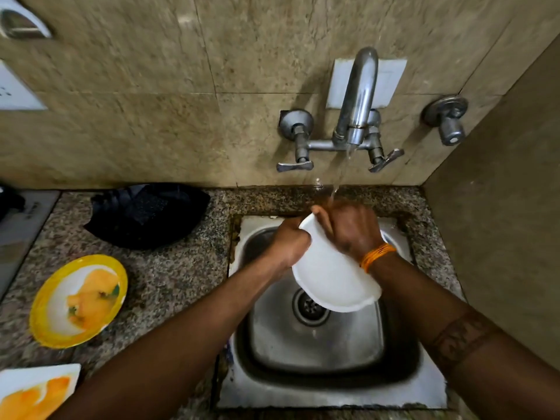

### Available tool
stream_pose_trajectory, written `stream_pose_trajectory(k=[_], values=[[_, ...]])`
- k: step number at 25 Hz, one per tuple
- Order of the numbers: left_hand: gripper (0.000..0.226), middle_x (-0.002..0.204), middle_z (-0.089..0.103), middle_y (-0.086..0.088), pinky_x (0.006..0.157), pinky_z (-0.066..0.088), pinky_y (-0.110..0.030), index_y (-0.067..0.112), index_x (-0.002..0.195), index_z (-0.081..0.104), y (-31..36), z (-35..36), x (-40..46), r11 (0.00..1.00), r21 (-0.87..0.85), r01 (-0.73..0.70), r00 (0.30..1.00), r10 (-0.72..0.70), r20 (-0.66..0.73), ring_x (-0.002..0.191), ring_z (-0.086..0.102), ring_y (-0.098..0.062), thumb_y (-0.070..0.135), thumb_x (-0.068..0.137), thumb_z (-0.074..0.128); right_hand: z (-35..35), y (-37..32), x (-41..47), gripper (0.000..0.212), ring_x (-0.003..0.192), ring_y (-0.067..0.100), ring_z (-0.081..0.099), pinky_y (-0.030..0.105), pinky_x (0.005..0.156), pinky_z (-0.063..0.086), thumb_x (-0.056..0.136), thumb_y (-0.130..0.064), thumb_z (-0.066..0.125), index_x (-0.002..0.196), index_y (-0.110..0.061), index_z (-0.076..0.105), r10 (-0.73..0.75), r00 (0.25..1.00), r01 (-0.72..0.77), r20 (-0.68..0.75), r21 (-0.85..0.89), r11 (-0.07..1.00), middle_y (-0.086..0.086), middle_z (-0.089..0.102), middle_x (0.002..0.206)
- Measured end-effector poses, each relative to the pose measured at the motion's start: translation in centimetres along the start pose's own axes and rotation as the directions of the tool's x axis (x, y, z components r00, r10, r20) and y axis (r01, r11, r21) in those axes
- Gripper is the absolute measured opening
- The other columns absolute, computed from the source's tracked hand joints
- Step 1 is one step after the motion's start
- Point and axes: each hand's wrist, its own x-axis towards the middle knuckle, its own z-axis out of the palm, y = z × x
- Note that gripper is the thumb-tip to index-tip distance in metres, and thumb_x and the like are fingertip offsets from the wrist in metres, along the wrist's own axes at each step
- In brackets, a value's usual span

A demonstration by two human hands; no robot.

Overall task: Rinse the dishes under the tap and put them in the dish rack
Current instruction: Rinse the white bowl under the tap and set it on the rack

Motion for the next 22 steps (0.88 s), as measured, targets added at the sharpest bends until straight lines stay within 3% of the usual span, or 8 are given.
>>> stream_pose_trajectory(k=[3,6,8,10,12,15,19,22], values=[[0.046,0.108,0.073,-0.011,0.074,0.056,-0.032,0.018,0.118,0.069,-0.6,1.0,0.5,0.998,-0.048,0.035,0.989,-0.041,-0.144,0.093,0.067,-0.031,-0.003,0.085,0.044,0.4,1.5,1.6,0.052,0.072,0.042,0.072,0.039,0.064,0.054,0.108,-0.036,0.041,0.078,-0.007,0.072,0.411,0.908,-0.41,0.078,-0.022,0.912,0.021,0.074,0.079],[0.046,0.117,0.072,-0.016,0.09,0.057,-0.043,0.015,0.124,0.067,-1.2,1.2,1.1,0.988,-0.121,0.098,0.963,-0.125,-0.24,0.104,0.066,-0.038,0.0,0.086,0.045,1.6,1.6,1.6,0.057,0.088,0.042,0.071,0.043,0.078,0.054,0.109,-0.041,0.032,0.091,-0.007,0.073,0.537,0.834,-0.54,0.125,-0.014,0.842,0.022,0.074,0.093],[0.044,0.112,0.074,-0.017,0.082,0.055,-0.039,0.014,0.118,0.069,-0.8,0.9,1.3,0.985,-0.145,0.097,0.957,-0.132,-0.258,0.099,0.067,-0.039,-0.001,0.082,0.046,2.7,0.2,1.1,0.049,0.108,0.041,0.063,0.047,0.092,0.047,0.108,-0.042,0.033,0.121,-0.007,0.066,0.464,0.88,-0.455,0.102,-0.105,0.885,0.022,0.069,0.116],[0.045,0.108,0.075,-0.017,0.079,0.056,-0.039,0.011,0.117,0.07,-0.8,-0.2,1.5,0.987,-0.135,0.086,0.948,-0.122,-0.293,0.097,0.068,-0.04,0.001,0.079,0.048,3.2,-0.6,-0.1,0.058,0.137,0.039,0.045,0.052,0.114,0.032,0.107,-0.041,0.036,0.153,-0.006,0.039,0.26,0.955,-0.252,0.143,-0.072,0.965,0.021,0.049,0.149],[0.048,0.106,0.075,-0.018,0.076,0.058,-0.041,0.008,0.116,0.07,-1.2,-2.1,2.1,0.987,-0.141,0.075,0.925,-0.121,-0.36,0.094,0.069,-0.04,0.004,0.074,0.048,3.0,0.8,-2.3,0.066,0.155,0.033,0.022,0.053,0.127,0.012,0.107,-0.047,0.033,0.16,-0.008,0.026,-0.023,0.973,0.015,0.228,0.034,0.999,0.017,0.025,0.166],[0.037,0.096,0.074,-0.011,0.062,0.057,-0.034,0.011,0.106,0.068,-1.3,-4.4,3.3,0.973,-0.228,0.032,0.889,-0.132,-0.438,0.08,0.068,-0.032,0.0,0.077,0.046,2.5,0.2,-7.2,0.074,0.156,0.025,0.018,0.044,0.128,0.002,0.104,-0.061,0.026,0.159,-0.012,0.032,-0.331,0.875,0.301,0.354,0.14,0.943,0.012,0.025,0.167],[0.052,0.102,0.075,-0.008,0.073,0.061,-0.041,0.021,0.115,0.071,-1.3,-3.4,4.5,0.984,-0.178,0.003,0.903,-0.079,-0.421,0.088,0.069,-0.031,0.003,0.076,0.043,3.9,-5.7,-10.0,0.076,0.156,0.017,0.018,0.032,0.128,0.01,0.105,-0.063,0.029,0.163,-0.016,0.019,-0.239,0.914,0.109,0.327,0.369,0.923,0.005,0.022,0.169],[0.051,0.094,0.075,-0.001,0.065,0.057,-0.033,0.028,0.106,0.072,-1.8,-3.7,4.6,0.979,-0.203,-0.005,0.911,-0.079,-0.405,0.081,0.068,-0.022,0.0,0.074,0.042,4.2,-2.2,-9.9,0.071,0.156,0.025,0.021,0.046,0.128,0.015,0.102,-0.046,0.041,0.161,-0.011,0.024,-0.239,0.919,0.214,0.314,0.113,0.97,0.012,0.027,0.167]])
